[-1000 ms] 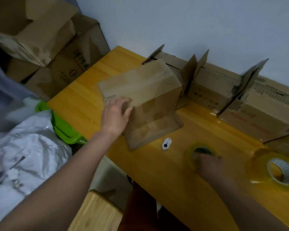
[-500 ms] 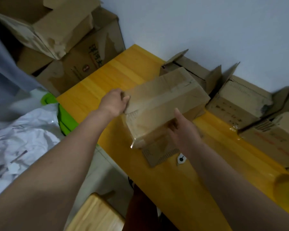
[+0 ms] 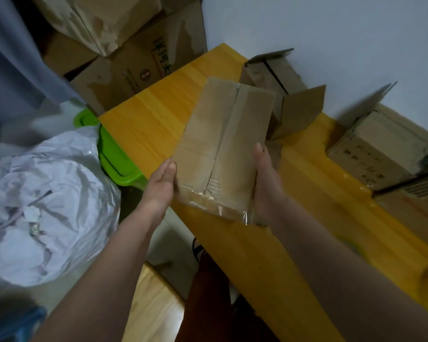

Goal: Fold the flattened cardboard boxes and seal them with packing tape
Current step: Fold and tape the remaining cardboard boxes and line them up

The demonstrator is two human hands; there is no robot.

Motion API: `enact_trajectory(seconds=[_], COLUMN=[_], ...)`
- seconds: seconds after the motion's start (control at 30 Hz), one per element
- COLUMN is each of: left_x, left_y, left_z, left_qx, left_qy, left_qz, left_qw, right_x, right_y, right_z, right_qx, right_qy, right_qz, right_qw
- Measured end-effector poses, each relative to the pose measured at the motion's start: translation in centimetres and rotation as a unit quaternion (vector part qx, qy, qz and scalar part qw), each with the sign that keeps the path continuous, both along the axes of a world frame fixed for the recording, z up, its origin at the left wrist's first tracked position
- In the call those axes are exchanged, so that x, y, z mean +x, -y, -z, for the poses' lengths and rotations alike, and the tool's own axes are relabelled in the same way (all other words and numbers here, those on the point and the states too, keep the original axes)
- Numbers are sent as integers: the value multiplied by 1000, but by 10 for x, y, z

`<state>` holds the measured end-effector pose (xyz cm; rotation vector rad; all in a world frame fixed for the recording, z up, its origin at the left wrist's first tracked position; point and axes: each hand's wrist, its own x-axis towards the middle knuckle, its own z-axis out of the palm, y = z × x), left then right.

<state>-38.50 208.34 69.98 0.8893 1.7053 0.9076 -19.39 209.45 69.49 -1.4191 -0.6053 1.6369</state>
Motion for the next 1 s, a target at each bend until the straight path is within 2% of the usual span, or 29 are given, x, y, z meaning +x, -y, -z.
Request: enact_trajectory(seconds=[0.17,0.27,0.37,0.47,0.57,0.67,0.73,0.77,0.8,0.87,0.9,0.93,1.0], left_x=[0,2,13,36,44,37,33,31,30,29,29,30,29], left_y=[-2,-4,18,59,80,76,77,77,77,76,75,74,72], left_z=[13,18,17,13,14,23,26,28,30,32,33,32,32], left_qx=[1,1,-12,14,109,177,184,197,213,225,222,216,210], left_qy=[91,123,139,69,-17,-100,-154,-177,-191,-190,-184,-180,-182], left_qz=[-32,-39,-38,34,124,201,247,261,268,266,263,260,261], left_qw=[995,992,990,997,986,958,939,928,920,918,921,924,924], right_x=[-15,-15,3,28,40,47,54,56,57,57,57,58,62], right_y=[20,19,25,48,62,53,48,51,55,64,66,64,59], right_z=[21,18,19,20,22,22,17,12,9,15,17,20,22], right_qx=[31,28,52,78,117,170,230,282,338,417,423,418,414], right_qy=[27,-1,11,39,156,282,393,458,521,620,646,661,672], right_qz=[90,105,94,68,33,-29,-61,-104,-166,-290,-323,-339,-347], right_qw=[995,994,994,994,980,944,888,836,766,598,548,523,507])
